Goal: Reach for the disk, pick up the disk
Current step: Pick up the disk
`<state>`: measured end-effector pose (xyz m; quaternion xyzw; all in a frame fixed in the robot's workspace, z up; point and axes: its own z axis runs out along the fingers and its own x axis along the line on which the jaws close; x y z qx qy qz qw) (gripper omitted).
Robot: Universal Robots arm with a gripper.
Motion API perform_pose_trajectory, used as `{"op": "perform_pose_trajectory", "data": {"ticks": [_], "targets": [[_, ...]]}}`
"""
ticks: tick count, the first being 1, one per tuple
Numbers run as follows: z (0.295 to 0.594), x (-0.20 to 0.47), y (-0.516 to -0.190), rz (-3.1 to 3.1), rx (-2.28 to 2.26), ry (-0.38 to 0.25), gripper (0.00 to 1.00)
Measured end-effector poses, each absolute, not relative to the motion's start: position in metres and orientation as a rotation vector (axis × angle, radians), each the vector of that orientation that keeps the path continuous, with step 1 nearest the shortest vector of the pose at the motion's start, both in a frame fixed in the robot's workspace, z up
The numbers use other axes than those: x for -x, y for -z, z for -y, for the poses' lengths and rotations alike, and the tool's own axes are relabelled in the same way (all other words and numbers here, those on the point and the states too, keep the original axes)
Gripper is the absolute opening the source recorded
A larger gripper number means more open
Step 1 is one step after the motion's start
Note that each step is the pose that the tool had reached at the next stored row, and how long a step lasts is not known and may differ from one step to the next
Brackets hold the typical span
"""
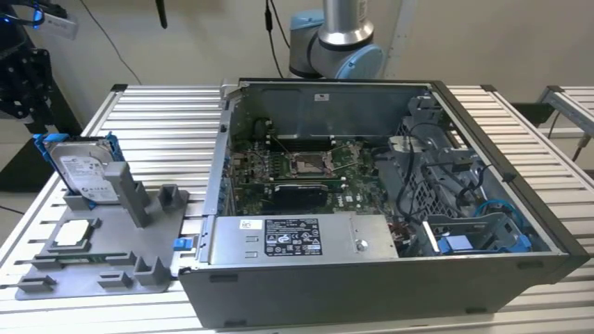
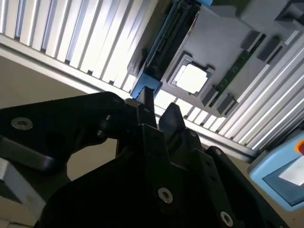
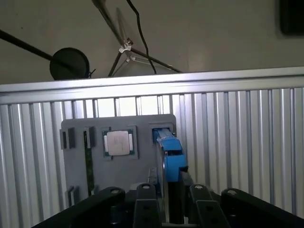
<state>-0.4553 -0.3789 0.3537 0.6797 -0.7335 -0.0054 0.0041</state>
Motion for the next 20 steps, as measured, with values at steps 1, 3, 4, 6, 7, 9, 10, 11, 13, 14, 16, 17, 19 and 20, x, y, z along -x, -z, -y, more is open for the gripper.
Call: {"op": "perform_pose_trajectory", "data": {"ticks": [1, 3, 4, 6, 7, 9, 10, 11, 13, 14, 16, 17, 19, 20], "targets": [[0.379, 0.455, -0.352, 2.299, -2.130, 0.017, 1.00], [0.378, 0.454, -0.348, 2.298, -2.130, 0.017, 1.00], [0.378, 0.453, -0.346, 2.298, -2.130, 0.017, 1.00], [0.378, 0.452, -0.343, 2.298, -2.130, 0.017, 1.00], [0.377, 0.452, -0.341, 2.298, -2.130, 0.017, 1.00], [0.377, 0.451, -0.337, 2.297, -2.132, 0.017, 1.00], [0.377, 0.451, -0.335, 2.296, -2.132, 0.017, 1.00], [0.377, 0.451, -0.334, 2.296, -2.133, 0.017, 1.00], [0.377, 0.451, -0.330, 2.295, -2.134, 0.017, 1.00], [0.377, 0.451, -0.328, 2.294, -2.134, 0.017, 1.00], [0.377, 0.451, -0.324, 2.293, -2.136, 0.017, 1.00], [0.377, 0.451, -0.323, 2.292, -2.136, 0.017, 1.00], [0.376, 0.451, -0.319, 2.291, -2.137, 0.017, 1.00], [0.376, 0.451, -0.317, 2.291, -2.138, 0.017, 1.00]]}}
